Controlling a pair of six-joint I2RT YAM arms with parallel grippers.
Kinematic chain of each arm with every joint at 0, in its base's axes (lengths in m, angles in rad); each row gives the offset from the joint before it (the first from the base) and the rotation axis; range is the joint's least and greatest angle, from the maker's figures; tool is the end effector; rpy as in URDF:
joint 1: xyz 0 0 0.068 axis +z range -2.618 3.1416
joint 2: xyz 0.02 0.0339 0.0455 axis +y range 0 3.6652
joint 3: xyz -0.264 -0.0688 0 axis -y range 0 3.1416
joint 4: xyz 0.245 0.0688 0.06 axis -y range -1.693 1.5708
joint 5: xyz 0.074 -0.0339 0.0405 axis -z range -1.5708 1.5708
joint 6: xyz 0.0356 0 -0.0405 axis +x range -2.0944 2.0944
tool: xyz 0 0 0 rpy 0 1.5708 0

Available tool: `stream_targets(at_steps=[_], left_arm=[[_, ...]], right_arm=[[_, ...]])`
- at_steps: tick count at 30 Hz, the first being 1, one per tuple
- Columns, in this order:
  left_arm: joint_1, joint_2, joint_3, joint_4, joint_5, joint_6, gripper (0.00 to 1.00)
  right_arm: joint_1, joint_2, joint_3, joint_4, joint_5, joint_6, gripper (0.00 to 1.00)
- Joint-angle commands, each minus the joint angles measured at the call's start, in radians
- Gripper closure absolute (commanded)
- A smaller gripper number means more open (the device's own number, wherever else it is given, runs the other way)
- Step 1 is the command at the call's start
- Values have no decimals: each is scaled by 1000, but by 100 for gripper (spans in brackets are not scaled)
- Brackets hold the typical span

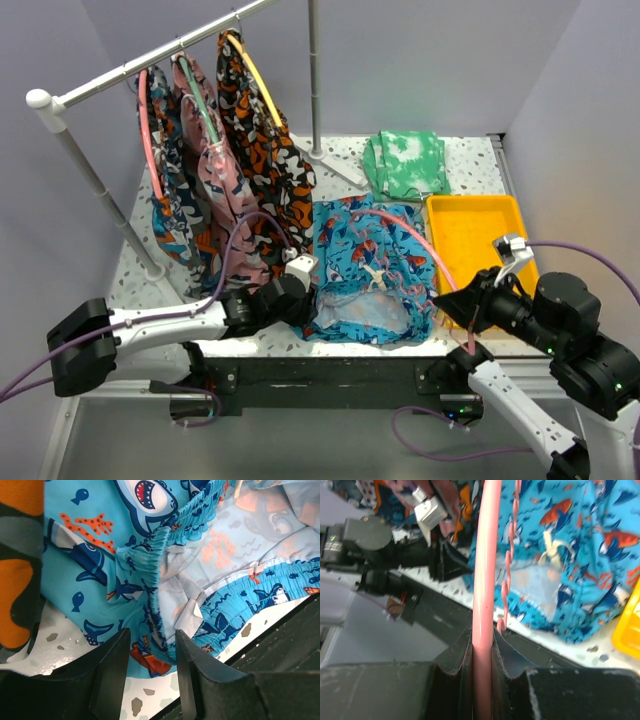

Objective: Place the shorts on the hanger

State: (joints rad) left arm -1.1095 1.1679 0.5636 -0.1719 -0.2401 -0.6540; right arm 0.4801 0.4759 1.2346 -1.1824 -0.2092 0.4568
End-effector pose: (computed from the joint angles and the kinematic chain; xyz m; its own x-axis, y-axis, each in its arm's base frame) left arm 0.1098 -0.2019 0.1905 -0.7307 0.1424 -0.6677 0.4407 0.8454 -0.3019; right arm 0.0153 0.0163 0.4018 -0.6006 0.1737 -0.7804 -0.3953 0.7839 0.4787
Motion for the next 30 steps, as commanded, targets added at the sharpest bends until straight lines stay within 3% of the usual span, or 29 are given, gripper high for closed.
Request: stream_targets(at_steps=[1, 7, 11, 15, 22, 30], left_arm=[[-9, 47, 27, 77, -11, -21, 55], [-7, 119, 91, 55, -128, -49, 82], [-9, 116, 151, 15, -182, -33, 99], [-7, 99, 194, -41, -217, -7, 100], [-9, 105, 219, -66, -242, 27, 100], [-33, 113, 289, -84, -217, 146, 100]], right_arm=[[3, 0, 126, -153, -125, 33, 100], [3, 50, 216, -344, -183, -26, 100], [0, 40, 117, -332, -281, -72, 100], [0, 10, 14, -290, -297, -89, 100], [0, 7, -7, -280, -260, -129, 100], [0, -52, -152, -96, -337, -98, 100]])
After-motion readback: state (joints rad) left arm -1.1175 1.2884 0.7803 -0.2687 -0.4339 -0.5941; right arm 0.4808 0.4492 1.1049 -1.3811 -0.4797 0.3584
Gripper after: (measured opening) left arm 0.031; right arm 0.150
